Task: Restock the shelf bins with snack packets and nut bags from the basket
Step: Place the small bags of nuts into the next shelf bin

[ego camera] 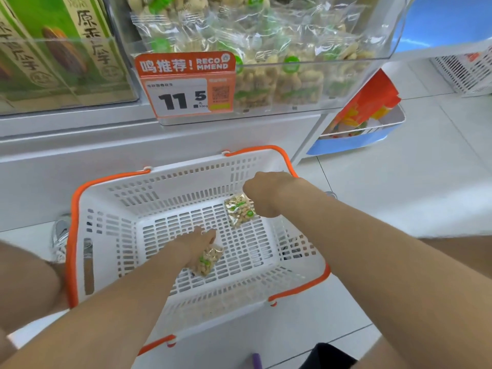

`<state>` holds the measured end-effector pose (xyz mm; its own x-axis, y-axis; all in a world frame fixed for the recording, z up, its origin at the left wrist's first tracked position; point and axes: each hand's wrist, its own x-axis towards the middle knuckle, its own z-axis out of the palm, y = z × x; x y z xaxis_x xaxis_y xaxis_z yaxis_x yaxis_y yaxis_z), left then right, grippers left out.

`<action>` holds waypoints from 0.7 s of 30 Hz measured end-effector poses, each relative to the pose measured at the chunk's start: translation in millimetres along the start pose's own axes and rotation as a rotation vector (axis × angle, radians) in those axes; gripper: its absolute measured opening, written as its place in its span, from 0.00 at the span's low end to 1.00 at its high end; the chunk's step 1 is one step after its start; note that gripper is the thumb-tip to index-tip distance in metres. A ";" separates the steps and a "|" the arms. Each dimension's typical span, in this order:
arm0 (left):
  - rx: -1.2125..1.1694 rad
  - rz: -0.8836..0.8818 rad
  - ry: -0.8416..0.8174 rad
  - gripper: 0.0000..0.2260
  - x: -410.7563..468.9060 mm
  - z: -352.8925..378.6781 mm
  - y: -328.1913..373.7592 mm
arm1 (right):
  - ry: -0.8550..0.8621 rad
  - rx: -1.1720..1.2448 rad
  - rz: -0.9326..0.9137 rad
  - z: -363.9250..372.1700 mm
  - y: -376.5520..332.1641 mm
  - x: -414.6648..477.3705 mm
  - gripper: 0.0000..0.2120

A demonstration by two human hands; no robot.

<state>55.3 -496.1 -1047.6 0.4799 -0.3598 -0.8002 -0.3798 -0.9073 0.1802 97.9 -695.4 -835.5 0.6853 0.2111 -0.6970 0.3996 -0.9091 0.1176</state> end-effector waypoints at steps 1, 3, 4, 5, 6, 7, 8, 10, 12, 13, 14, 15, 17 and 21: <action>-0.032 -0.003 -0.004 0.30 1.1 0.9 -0.3 | 0.000 0.001 0.000 0.1 -0.5 -0.1 0.05; -0.082 -0.004 -0.003 0.39 1.5 0.7 0.2 | -0.007 0.012 -0.003 0.0 -3.2 -1.1 0.04; -0.097 -0.006 -0.007 0.43 0.5 0.3 0.4 | -0.011 0.014 -0.008 -0.7 -5.2 -2.3 0.04; -0.109 -0.012 -0.021 0.44 -2.4 -1.7 2.4 | -0.011 0.020 -0.015 -1.0 -7.1 -3.3 0.04; -0.112 -0.015 -0.031 0.41 -4.5 -2.4 3.9 | -0.014 0.024 -0.018 -1.2 -9.3 -4.8 0.04; -0.112 -0.009 -0.025 0.36 -6.8 -3.6 5.6 | -0.009 0.028 -0.019 -2.2 -11.7 -7.4 0.05; -0.100 0.010 -0.021 0.32 -8.6 -5.2 7.4 | -0.001 0.032 -0.023 -3.9 -13.7 -9.4 0.08; -0.104 0.043 -0.026 0.29 -13.2 -9.4 10.0 | 0.004 0.028 -0.025 -7.3 -17.1 -12.4 0.13; -0.171 0.061 0.000 0.29 -20.7 -21.4 13.0 | 0.017 0.051 -0.029 -14.4 -18.2 -15.3 0.11; -0.200 0.080 0.052 0.29 -25.1 -30.2 15.7 | 0.014 0.054 -0.038 -18.4 -18.0 -17.6 0.07; -0.233 0.106 0.114 0.28 -31.8 -40.2 19.5 | 0.019 0.070 -0.045 -22.0 -16.2 -19.2 0.10; -0.269 0.140 0.179 0.26 -39.7 -50.1 23.5 | 0.023 0.080 -0.046 -26.8 -15.1 -22.6 0.16; -0.335 0.216 0.346 0.23 -59.0 -70.2 31.6 | -0.006 0.083 -0.033 -37.8 -13.5 -32.3 0.16; -0.458 0.310 0.770 0.18 -103.4 -107.1 46.6 | 0.019 0.074 0.017 -52.0 -4.5 -49.4 0.15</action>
<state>72.7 -524.5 -895.2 0.8619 -0.4948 -0.1108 -0.3088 -0.6855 0.6593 94.0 -683.1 -764.7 0.7032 0.2020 -0.6817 0.3425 -0.9365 0.0758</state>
